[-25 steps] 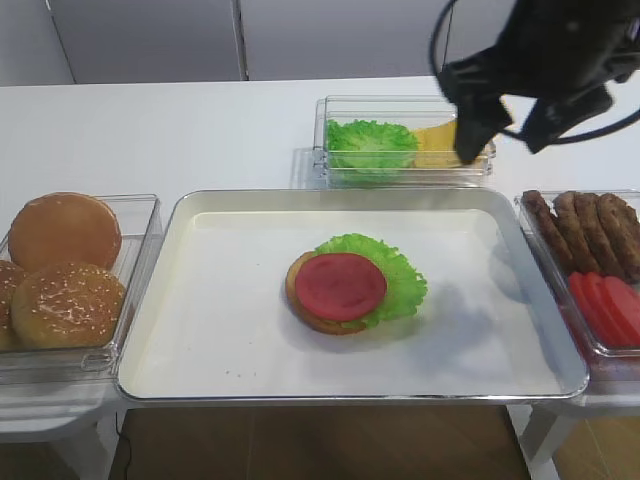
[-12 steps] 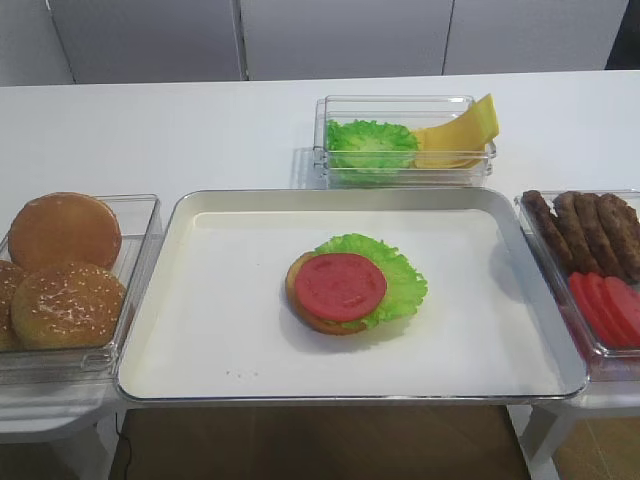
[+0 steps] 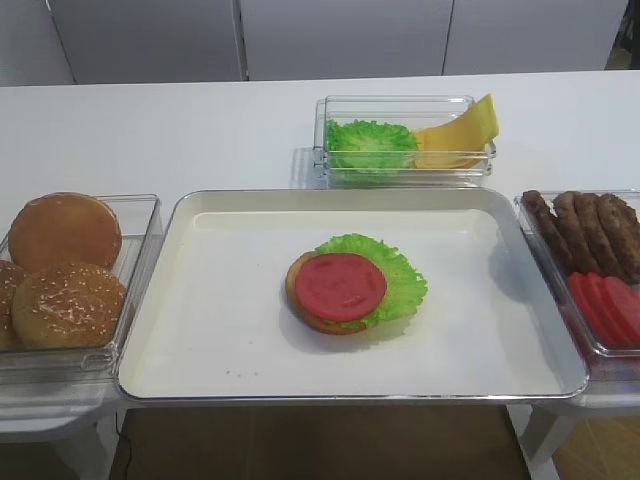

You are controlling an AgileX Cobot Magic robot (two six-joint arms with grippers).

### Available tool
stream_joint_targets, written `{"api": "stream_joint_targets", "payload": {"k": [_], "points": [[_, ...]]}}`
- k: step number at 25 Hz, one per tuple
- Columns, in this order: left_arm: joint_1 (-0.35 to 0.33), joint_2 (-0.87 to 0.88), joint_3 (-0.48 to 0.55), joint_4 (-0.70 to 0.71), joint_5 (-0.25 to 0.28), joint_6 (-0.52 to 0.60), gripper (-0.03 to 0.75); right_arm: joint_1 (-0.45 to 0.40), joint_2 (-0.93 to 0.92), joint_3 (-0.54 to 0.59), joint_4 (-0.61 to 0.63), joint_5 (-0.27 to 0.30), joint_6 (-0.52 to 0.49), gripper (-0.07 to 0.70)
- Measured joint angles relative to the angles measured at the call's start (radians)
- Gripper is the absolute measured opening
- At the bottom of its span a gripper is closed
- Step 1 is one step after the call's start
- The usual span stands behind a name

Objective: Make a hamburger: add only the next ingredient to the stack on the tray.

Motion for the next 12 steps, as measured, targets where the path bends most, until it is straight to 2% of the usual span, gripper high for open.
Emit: {"api": "stream_joint_targets", "payload": {"k": [7,12], "points": [[0.000,0.000,0.000,0.000,0.000,0.000,0.299,0.000,-0.321,0.111,0.000,0.030,0.000,0.481],[0.000,0.000,0.000,0.000,0.000,0.000,0.299,0.000,-0.488,0.132,0.000,0.044,0.000,0.481]]}}
